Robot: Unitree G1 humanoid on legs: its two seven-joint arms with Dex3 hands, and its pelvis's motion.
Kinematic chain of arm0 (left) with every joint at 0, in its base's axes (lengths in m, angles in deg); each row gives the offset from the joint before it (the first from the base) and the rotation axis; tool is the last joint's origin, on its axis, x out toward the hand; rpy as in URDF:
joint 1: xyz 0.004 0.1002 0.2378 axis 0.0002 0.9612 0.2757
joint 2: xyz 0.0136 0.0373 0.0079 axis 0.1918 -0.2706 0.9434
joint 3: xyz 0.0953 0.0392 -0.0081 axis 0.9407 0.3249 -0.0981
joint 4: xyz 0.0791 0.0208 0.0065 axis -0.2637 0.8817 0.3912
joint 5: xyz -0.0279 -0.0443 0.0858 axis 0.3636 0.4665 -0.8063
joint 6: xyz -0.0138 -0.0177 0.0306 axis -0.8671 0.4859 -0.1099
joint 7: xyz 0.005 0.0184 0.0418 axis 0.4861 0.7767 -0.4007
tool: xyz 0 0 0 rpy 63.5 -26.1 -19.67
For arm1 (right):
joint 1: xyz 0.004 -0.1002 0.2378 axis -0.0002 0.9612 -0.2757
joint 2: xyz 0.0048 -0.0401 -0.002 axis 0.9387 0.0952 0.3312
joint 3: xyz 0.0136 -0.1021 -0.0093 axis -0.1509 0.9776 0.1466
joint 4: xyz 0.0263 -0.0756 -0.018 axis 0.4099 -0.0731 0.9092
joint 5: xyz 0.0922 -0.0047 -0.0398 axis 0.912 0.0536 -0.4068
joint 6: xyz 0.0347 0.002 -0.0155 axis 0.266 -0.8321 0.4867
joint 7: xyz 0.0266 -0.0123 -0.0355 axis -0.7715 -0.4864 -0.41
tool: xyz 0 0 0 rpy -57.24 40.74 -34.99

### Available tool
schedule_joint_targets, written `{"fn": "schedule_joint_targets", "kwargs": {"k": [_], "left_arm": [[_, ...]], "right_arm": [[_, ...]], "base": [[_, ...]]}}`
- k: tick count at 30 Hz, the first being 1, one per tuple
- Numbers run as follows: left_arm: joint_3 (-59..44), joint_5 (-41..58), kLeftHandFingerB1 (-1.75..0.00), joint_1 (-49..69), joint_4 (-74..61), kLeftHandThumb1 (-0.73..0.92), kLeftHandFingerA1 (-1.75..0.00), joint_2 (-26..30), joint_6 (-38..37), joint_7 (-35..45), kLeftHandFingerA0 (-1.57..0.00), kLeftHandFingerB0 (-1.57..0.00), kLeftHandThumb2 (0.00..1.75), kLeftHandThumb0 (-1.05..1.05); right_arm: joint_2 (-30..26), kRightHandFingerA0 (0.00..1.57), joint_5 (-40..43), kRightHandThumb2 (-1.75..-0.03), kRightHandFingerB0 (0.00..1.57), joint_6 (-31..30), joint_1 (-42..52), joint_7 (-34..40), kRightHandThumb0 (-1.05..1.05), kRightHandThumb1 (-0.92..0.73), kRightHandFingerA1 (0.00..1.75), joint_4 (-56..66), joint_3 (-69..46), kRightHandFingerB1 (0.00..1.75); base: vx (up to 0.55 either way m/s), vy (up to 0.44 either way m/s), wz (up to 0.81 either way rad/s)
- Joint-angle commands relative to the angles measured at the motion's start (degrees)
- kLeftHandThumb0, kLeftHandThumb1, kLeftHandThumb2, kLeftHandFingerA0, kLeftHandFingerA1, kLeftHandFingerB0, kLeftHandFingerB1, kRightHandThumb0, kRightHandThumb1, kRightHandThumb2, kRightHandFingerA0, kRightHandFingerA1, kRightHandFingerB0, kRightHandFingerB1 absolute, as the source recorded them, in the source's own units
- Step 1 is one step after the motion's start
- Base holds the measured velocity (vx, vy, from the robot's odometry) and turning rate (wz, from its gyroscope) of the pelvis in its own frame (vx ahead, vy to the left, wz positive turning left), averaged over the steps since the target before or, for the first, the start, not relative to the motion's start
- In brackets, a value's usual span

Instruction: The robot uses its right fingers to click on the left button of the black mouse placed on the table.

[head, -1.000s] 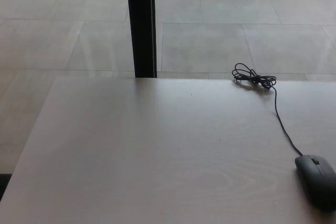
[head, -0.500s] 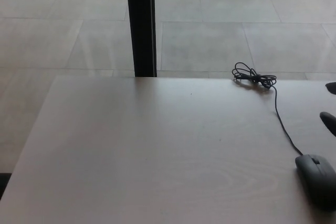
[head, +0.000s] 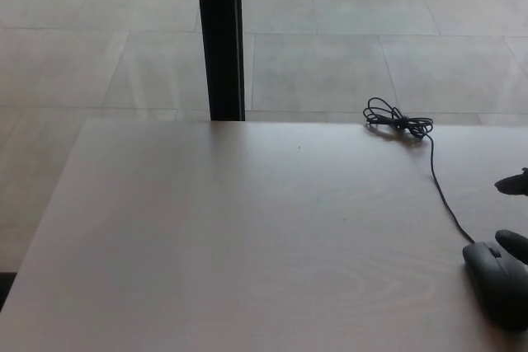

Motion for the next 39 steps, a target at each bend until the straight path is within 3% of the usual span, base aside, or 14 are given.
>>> {"fn": "schedule_joint_targets", "kwargs": {"k": [1, 2, 4, 5, 8, 20, 21, 22, 23, 34, 35, 36, 38, 39], "left_arm": [[0.11, 1.32, -0.49, 0.17, 0.30, 0.92, -0.58, 1.87, -1.29, 0.80, -0.69, -0.55, 0.76, -0.92], [0.18, 1.27, -0.48, 0.27, 0.34, 0.92, -0.57, 1.90, -1.39, 1.18, -0.69, -0.53, 0.75, -0.91], [0.37, 1.10, -0.47, 0.31, 0.22, 0.92, -0.55, 1.93, -1.49, 1.40, -0.68, -0.52, 0.75, -0.92], [0.60, 0.87, -0.46, 0.42, 0.29, 0.92, -0.54, 2.04, -1.36, 1.48, -0.63, -0.49, 0.75, -0.94], [0.57, 0.99, -0.47, 0.25, 0.29, 0.92, -0.57, 2.01, -1.39, 1.04, -0.70, -0.50, 0.77, -0.92], [0.45, 1.88, -0.52, -0.06, 0.71, 0.79, -0.61, 1.58, -1.35, 0.76, -0.70, -0.52, 0.93, -0.98], [0.53, 1.91, -0.47, 0.07, 0.66, 0.92, -0.55, 1.61, -1.41, 1.28, -0.67, -0.53, 0.76, -0.92], [0.72, 1.76, -0.58, 0.11, 0.68, 0.75, -0.63, 1.67, -1.58, 1.36, -0.61, -0.53, 1.14, -0.89], [0.82, 1.71, -0.47, 0.08, 0.56, 0.92, -0.55, 1.76, -1.37, 1.17, -0.67, -0.54, 0.76, -0.92], [1.47, 2.09, -0.46, -0.06, 0.44, 0.92, -0.54, 2.02, -1.10, 0.73, -0.67, -0.54, 0.76, -0.92], [1.58, 2.06, -0.47, 0.01, 0.33, 0.92, -0.55, 2.08, -1.23, 0.77, -0.66, -0.55, 0.75, -0.93], [1.63, 2.13, -0.49, 0.49, -0.07, 0.92, -0.59, 1.78, -2.41, 1.90, -0.65, -0.50, 0.79, -0.93], [1.58, 2.33, -0.49, 0.52, -0.14, 0.92, -0.60, 1.82, -2.50, 1.88, -0.66, -0.50, 0.79, -0.95], [1.55, 2.38, -0.48, 0.34, 0.07, 0.92, -0.58, 1.95, -2.11, 1.54, -0.68, -0.51, 0.78, -0.94]], "right_arm": [[-4.62, 0.38, -12.66, -0.66, 0.45, 4.92, -0.46, 4.41, -0.67, -0.82, 0.46, 0.18, 4.07, 0.36], [-4.92, 0.32, -13.43, -1.06, 0.35, 4.62, -0.25, 4.14, -0.64, -0.67, 0.56, 0.67, 4.64, 0.51], [-4.98, 0.40, -13.72, -0.65, 0.46, 5.16, 0.25, 4.30, -0.66, -0.80, 0.46, 1.35, 5.02, 0.36], [-5.05, 0.32, -13.97, -1.05, 0.34, 5.36, 0.49, 4.25, -0.66, -0.67, 0.56, 1.68, 5.23, 0.51], [-4.82, 0.43, -15.91, -0.65, 0.46, 5.30, 0.97, 6.13, -0.67, -0.83, 0.46, 2.38, 5.99, 0.35], [-2.75, 0.41, -18.11, -0.65, 0.46, 5.43, 3.46, 6.52, -0.67, -0.85, 0.49, 4.30, 5.10, 0.36], [-2.75, 0.36, -17.66, -1.03, 0.40, 5.74, 3.83, 6.40, -0.63, -0.64, 0.59, 3.67, 4.74, 0.54], [-2.78, 0.41, -17.64, -0.65, 0.45, 5.27, 4.19, 5.99, -0.67, -0.83, 0.48, 3.56, 4.44, 0.36], [-2.79, 0.40, -17.71, -0.65, 0.46, 4.97, 4.32, 5.65, -0.68, -0.83, 0.47, 3.35, 4.19, 0.36], [-2.22, 0.41, -19.41, -0.65, 0.46, 5.45, 6.61, 7.35, -0.67, -0.83, 0.47, 2.82, 2.61, 0.36], [-2.01, 0.35, -19.01, -1.05, 0.38, 5.21, 6.81, 6.42, -0.64, -0.66, 0.58, 3.01, 2.43, 0.53], [-1.73, 0.41, -19.52, -0.66, 0.44, 4.99, 6.77, 6.17, -0.66, -0.85, 0.46, 3.04, 2.84, 0.36], [-1.35, 0.37, -19.56, -1.05, 0.38, 5.07, 6.91, 6.11, -0.64, -0.66, 0.58, 3.26, 2.76, 0.53], [-1.00, 0.41, -19.65, -0.67, 0.44, 4.91, 6.94, 5.95, -0.71, -0.85, 0.46, 3.54, 2.81, 0.35]], "base": [[0.00, 0.000, 0.00], [0.00, 0.000, 0.00], [0.00, 0.000, 0.00], [0.00, 0.000, 0.00], [0.00, 0.000, 0.00], [0.00, 0.000, 0.00], [0.00, 0.000, 0.00], [0.00, 0.000, 0.00], [0.00, 0.000, 0.00], [0.00, 0.000, 0.00], [0.00, 0.000, 0.00], [0.00, 0.000, 0.00], [0.00, 0.000, 0.00], [0.00, 0.000, 0.00]]}}
